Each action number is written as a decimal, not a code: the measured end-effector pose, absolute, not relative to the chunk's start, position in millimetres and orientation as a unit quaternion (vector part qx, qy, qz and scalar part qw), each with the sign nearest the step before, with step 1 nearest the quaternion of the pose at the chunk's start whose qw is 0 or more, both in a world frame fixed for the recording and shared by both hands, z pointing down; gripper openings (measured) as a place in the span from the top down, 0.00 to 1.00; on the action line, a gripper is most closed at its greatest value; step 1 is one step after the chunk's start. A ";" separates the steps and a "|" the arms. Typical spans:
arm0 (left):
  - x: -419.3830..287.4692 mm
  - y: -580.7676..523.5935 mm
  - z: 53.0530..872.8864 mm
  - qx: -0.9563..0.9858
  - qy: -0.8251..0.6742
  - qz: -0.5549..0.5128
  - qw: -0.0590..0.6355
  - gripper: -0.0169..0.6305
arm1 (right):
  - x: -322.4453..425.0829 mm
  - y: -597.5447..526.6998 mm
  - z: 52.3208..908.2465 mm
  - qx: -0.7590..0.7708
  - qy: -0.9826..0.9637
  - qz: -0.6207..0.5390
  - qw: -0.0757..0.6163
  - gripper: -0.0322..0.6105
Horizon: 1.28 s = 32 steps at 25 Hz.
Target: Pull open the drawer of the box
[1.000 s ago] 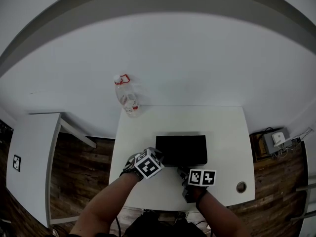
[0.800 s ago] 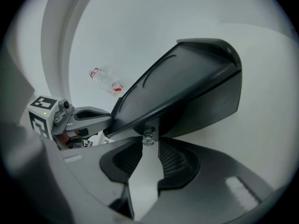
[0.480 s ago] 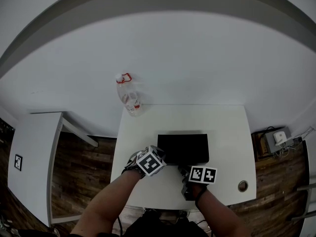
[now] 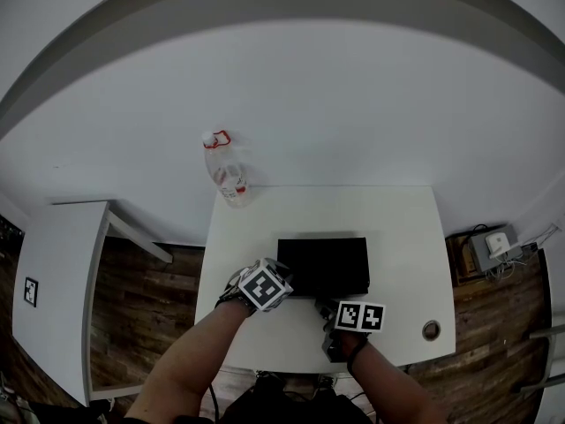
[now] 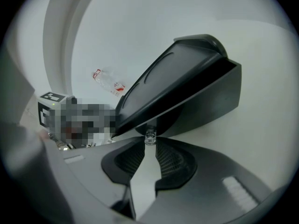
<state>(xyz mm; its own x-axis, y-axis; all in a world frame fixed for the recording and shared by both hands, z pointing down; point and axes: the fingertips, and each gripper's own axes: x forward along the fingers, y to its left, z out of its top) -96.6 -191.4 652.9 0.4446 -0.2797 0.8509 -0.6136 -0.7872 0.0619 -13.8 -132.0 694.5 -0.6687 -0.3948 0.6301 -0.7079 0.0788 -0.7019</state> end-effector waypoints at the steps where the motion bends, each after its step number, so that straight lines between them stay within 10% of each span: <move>1: -96.5 -191.4 652.8 0.830 -0.269 0.452 0.185 0.97 | -13.7 -129.7 694.5 0.382 -0.722 0.560 0.140 0.83; 32: -94.3 -191.6 649.3 0.829 -0.277 0.442 0.202 0.97 | -8.0 -55.8 693.6 0.369 -0.722 0.571 0.132 0.83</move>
<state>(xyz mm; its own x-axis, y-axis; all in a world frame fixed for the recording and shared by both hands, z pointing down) -94.3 -191.6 649.3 0.4568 -0.2803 0.8442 -0.6372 -0.7653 0.0907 -8.0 -55.8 693.6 -0.6932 -0.3815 0.6115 -0.6829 0.0766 -0.7265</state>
